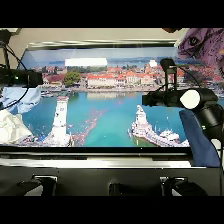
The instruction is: Fold the clothes and pants, and hang the long-sleeved shirts on hangers.
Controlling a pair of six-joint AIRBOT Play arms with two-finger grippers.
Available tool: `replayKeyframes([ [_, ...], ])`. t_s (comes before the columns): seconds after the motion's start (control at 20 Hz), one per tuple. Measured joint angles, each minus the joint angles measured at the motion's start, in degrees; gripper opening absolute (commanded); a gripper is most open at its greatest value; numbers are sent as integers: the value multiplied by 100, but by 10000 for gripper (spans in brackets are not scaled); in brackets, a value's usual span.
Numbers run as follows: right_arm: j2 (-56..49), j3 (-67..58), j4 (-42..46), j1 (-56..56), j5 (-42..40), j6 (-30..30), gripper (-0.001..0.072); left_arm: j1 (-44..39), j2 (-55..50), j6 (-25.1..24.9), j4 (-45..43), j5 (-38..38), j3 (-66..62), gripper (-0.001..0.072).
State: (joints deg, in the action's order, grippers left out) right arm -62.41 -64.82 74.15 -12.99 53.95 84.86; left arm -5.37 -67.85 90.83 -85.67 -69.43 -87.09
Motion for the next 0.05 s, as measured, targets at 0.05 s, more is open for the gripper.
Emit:
replayKeyframes([
  [0.05, 0, 0, 0, 0, 0, 0, 32, 0, 0, 0, -2, 0, 0, 19],
])
